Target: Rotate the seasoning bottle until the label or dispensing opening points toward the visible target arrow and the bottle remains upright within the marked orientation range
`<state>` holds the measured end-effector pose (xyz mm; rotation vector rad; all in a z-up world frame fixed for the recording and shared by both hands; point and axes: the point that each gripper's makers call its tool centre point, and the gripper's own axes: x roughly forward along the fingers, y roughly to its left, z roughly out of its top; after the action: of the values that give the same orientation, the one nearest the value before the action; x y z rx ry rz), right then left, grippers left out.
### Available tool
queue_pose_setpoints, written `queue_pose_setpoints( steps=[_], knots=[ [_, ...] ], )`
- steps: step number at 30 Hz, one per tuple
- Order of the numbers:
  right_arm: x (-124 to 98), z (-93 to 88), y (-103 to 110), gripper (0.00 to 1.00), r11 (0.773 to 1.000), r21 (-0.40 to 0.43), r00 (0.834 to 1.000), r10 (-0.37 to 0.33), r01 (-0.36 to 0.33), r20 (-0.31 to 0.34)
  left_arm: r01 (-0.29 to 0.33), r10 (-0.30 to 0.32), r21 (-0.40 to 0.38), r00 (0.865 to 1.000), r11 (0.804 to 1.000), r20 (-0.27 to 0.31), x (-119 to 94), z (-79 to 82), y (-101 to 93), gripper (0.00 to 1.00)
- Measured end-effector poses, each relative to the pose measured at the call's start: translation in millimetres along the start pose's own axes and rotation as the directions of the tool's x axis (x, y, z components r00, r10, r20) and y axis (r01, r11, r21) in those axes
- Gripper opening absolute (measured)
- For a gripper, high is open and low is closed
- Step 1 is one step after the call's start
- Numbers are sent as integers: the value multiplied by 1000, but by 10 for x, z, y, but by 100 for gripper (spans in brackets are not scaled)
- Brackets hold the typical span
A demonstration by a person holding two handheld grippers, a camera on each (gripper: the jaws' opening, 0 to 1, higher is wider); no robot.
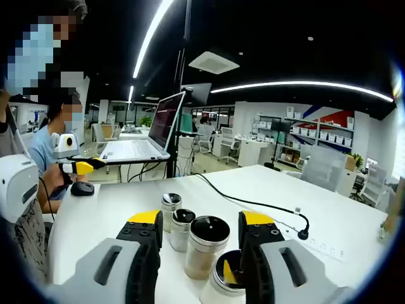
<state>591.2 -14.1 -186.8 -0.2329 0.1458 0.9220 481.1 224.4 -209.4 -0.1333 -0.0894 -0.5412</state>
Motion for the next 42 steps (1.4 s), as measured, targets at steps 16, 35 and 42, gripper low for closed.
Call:
queue_pose_setpoints(
  steps=[16,35,42],
  knots=[
    [204,-237,-21,51,992,-114,983,29,-50,-179,7,-7,6,1000,1000,-26,-51,-69,-6,32],
    [405,-492,-71,48,944,-290,923,38,-159,-383,4,-4,-7,997,1000,-82,-157,-235,-35,32],
    [404,-565,-50,47,946,-275,919,53,-172,-390,13,-14,-10,996,1000,-89,-161,-288,-85,32]
  ],
)
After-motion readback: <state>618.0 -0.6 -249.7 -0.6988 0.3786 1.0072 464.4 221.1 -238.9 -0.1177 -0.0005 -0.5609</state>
